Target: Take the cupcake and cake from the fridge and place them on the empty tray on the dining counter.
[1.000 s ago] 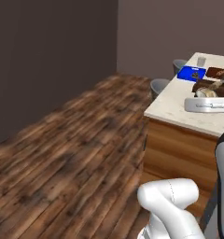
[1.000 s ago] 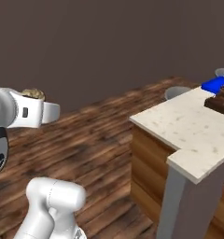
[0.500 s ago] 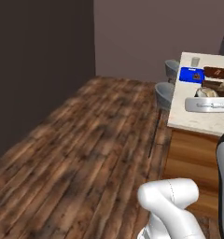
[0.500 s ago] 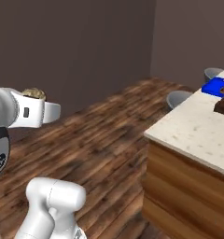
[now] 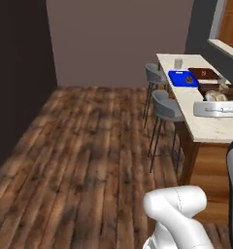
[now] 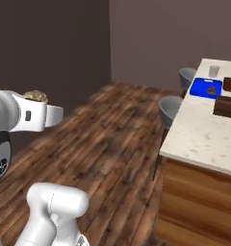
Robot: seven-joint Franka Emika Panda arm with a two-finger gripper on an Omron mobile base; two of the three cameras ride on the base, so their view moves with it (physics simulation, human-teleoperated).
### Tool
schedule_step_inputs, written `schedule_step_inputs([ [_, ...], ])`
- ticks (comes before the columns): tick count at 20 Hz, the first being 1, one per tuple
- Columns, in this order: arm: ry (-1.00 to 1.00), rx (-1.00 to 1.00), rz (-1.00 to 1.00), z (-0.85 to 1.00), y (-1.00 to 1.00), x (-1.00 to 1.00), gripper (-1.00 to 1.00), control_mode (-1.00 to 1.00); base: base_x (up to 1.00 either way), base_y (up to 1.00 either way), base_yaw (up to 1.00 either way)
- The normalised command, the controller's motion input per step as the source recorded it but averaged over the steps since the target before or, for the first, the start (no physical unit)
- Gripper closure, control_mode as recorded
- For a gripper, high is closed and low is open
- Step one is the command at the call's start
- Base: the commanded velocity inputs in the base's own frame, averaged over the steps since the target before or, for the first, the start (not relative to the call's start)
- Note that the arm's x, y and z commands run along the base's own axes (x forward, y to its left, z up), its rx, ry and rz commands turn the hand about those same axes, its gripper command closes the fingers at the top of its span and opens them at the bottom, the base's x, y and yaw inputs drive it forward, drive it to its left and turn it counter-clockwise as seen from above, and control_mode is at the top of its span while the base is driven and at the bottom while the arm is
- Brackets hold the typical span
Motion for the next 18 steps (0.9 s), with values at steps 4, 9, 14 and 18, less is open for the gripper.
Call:
schedule_step_inputs([
  [4, 0.0, 0.0, 0.0, 0.0, 0.0, 0.0, 1.0, 1.0, 1.0, 0.99, -0.6],
  [9, 0.0, 0.0, 0.0, 0.0, 0.0, 0.0, 1.0, 1.0, 1.0, 1.0, -0.58],
  [14, 0.0, 0.0, 0.0, 0.0, 0.0, 0.0, 1.0, 1.0, 1.0, 1.0, -0.57],
  [18, 0.0, 0.0, 0.0, 0.0, 0.0, 0.0, 1.0, 1.0, 1.0, 1.0, -0.55],
])
